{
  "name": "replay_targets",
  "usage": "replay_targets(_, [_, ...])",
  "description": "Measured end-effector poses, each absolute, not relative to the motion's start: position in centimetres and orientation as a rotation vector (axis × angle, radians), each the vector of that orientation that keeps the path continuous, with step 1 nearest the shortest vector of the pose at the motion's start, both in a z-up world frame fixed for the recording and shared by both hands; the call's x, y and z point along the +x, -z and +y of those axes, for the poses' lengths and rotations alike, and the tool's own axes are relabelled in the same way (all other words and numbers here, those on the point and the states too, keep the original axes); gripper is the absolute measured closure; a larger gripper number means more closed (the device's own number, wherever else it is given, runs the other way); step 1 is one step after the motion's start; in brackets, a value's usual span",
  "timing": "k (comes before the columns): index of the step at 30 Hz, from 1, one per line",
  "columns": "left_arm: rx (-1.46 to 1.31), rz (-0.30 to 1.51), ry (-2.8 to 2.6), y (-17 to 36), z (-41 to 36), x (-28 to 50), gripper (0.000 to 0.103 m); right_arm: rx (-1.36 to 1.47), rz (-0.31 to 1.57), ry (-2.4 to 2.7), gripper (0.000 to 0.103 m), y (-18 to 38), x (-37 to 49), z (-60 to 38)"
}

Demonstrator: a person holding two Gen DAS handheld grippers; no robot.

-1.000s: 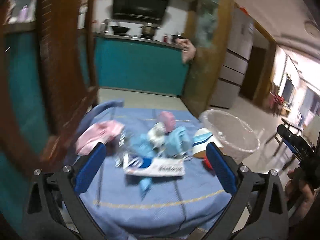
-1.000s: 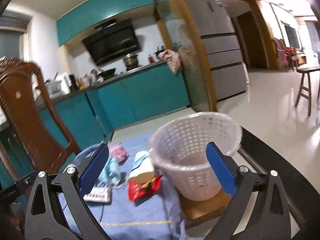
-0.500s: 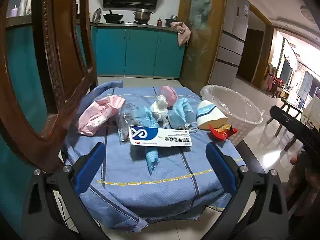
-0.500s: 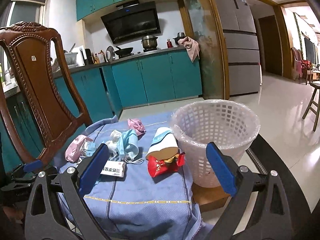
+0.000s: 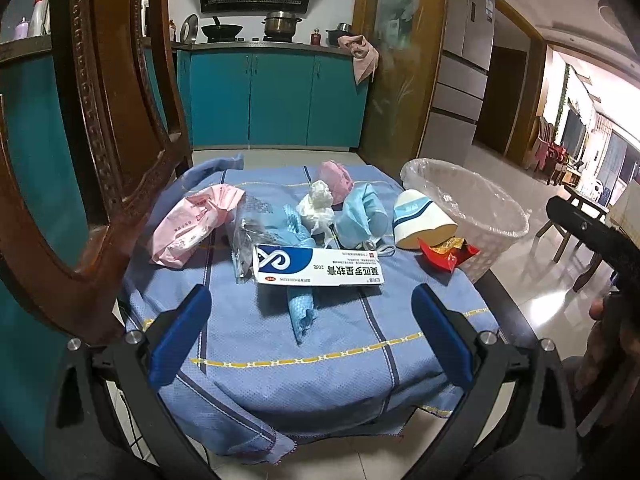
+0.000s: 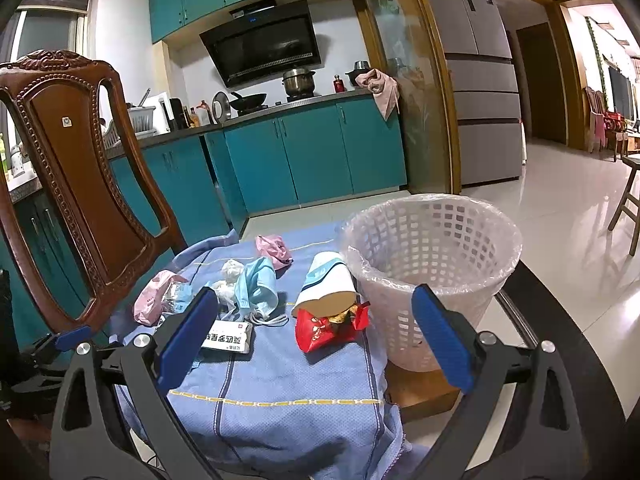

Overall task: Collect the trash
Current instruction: 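Move both tools back above the table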

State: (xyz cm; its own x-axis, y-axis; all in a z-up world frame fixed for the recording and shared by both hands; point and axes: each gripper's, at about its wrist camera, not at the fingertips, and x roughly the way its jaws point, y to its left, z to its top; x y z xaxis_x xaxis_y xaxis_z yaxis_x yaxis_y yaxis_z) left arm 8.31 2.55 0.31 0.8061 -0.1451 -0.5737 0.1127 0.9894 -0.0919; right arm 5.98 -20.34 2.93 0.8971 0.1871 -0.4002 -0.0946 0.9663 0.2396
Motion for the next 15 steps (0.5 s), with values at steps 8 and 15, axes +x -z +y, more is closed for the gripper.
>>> replay_targets(8, [-0.049,0.629,0.137,-0.02,2.43,8.52,0.003,0.218,0.436,-0.15,0.007,-2.96,6.01,-20.33])
replay_targets(15, [-0.045,0.636,0.136,0.21,2.36,8.65,0.003,0.213,0.441,-0.159,0.007,-2.98,5.98,-19.95])
